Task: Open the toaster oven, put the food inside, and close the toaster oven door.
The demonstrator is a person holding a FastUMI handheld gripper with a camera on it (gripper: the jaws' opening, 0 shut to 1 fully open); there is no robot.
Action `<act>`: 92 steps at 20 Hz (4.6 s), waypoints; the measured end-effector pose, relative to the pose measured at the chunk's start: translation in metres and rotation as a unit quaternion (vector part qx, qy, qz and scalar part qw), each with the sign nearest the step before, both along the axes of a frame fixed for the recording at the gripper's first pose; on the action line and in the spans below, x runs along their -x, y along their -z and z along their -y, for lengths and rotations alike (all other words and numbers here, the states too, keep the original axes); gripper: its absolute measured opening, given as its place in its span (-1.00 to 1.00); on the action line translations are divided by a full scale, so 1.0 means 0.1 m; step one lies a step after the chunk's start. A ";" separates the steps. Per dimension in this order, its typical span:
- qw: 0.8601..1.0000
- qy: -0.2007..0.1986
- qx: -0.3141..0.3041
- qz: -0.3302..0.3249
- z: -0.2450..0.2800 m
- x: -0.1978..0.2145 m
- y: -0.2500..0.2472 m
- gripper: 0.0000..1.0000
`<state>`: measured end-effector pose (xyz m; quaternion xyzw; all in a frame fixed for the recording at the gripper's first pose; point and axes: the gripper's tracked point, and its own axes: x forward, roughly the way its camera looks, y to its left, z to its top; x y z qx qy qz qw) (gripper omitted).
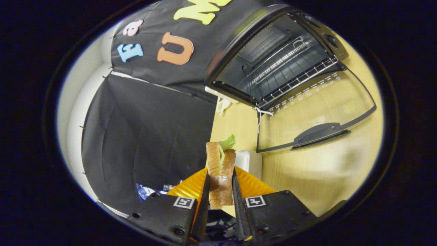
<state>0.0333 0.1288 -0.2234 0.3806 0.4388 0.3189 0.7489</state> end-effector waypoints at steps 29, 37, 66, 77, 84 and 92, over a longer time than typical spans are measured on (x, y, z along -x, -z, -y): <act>0.914 0.396 -0.075 0.056 1.04 -2.10 0.26 -0.20; 0.936 0.341 0.050 0.074 0.84 -2.24 0.31 0.09; 0.854 0.100 0.447 0.247 0.87 -2.17 0.69 1.00; 0.845 0.132 0.481 0.191 1.01 -1.15 0.60 1.00; 0.847 0.130 0.493 0.151 1.17 -0.50 0.71 1.00; 0.859 0.105 0.489 0.110 1.07 -0.30 1.16 1.00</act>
